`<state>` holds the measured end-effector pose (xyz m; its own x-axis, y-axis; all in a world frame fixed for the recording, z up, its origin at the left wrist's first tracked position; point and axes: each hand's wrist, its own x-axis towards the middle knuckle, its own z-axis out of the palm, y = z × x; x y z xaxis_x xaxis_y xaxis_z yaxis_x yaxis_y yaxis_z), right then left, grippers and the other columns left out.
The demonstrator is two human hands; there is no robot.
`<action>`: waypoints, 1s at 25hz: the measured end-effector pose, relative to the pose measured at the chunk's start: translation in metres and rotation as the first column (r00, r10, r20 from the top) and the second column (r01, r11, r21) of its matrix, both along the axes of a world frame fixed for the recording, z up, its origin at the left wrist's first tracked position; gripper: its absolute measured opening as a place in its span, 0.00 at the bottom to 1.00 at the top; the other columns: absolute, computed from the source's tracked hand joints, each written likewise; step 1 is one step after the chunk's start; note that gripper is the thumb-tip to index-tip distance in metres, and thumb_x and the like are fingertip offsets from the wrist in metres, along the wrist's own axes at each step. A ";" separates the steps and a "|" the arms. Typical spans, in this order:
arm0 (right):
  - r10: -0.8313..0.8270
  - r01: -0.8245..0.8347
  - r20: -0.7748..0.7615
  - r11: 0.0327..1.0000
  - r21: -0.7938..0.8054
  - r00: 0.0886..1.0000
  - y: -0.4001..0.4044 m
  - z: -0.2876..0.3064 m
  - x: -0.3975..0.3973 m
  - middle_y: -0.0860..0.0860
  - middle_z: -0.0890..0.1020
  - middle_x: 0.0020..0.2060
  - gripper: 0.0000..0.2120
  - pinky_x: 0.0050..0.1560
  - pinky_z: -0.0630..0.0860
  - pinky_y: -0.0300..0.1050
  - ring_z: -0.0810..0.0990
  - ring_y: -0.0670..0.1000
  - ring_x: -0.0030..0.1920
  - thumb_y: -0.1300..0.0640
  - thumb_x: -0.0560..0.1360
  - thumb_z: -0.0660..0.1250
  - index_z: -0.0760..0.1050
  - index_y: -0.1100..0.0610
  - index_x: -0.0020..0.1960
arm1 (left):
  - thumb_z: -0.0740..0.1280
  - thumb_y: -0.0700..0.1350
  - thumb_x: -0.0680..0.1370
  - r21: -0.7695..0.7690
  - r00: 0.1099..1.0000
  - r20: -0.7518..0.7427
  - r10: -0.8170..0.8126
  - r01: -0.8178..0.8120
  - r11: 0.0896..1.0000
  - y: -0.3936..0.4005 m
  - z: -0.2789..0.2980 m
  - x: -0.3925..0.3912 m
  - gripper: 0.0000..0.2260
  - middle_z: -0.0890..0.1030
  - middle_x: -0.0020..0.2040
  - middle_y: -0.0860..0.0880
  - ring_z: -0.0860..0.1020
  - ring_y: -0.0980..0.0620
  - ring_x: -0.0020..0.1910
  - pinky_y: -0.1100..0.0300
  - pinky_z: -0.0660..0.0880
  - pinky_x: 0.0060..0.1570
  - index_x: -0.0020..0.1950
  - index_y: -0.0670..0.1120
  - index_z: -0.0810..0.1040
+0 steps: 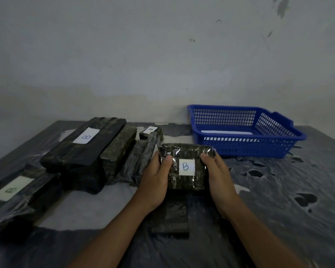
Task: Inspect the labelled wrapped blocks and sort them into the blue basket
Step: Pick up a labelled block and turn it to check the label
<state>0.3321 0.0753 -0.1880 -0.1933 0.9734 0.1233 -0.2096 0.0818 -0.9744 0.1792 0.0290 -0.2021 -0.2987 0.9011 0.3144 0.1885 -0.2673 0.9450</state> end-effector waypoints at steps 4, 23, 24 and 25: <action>0.008 -0.008 -0.029 1.000 0.006 1.000 -0.001 0.001 -0.001 0.50 0.89 0.47 0.08 0.43 0.83 0.42 0.88 0.49 0.47 0.55 0.83 0.63 0.80 0.53 0.57 | 0.59 0.47 0.86 0.012 0.998 0.044 -0.052 0.051 0.999 0.001 0.001 -0.001 0.11 0.84 0.59 0.58 0.80 0.61 0.61 0.67 0.74 0.60 0.65 0.57 0.77; -0.002 -0.007 0.066 0.989 0.149 0.998 -0.005 -0.003 -0.002 0.46 0.88 0.49 0.13 0.48 0.83 0.41 0.87 0.46 0.50 0.55 0.76 0.75 0.79 0.50 0.59 | 0.67 0.50 0.82 0.044 0.998 -0.058 0.030 -0.028 0.999 0.001 0.001 0.003 0.19 0.82 0.62 0.56 0.79 0.62 0.62 0.60 0.74 0.68 0.73 0.50 0.72; 0.009 -0.018 0.062 0.990 0.142 0.998 -0.005 -0.003 -0.002 0.46 0.88 0.50 0.12 0.50 0.83 0.42 0.87 0.46 0.51 0.54 0.77 0.73 0.79 0.50 0.60 | 0.66 0.50 0.82 0.044 0.998 -0.060 0.033 -0.031 0.999 0.001 0.001 0.003 0.20 0.82 0.62 0.55 0.79 0.62 0.62 0.60 0.74 0.67 0.73 0.50 0.72; 0.031 -0.037 0.044 0.991 0.126 0.999 -0.004 -0.003 -0.002 0.47 0.88 0.51 0.11 0.50 0.83 0.42 0.87 0.47 0.52 0.55 0.80 0.71 0.78 0.50 0.61 | 0.66 0.51 0.82 0.039 0.998 -0.055 0.032 -0.030 0.999 0.001 0.002 0.002 0.20 0.82 0.62 0.55 0.80 0.61 0.61 0.60 0.74 0.67 0.73 0.50 0.71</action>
<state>0.3303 0.0709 -0.1910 -0.2335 0.9431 0.2366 -0.1739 0.1989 -0.9645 0.1816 0.0299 -0.2002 -0.3074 0.8788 0.3650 0.2497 -0.2957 0.9221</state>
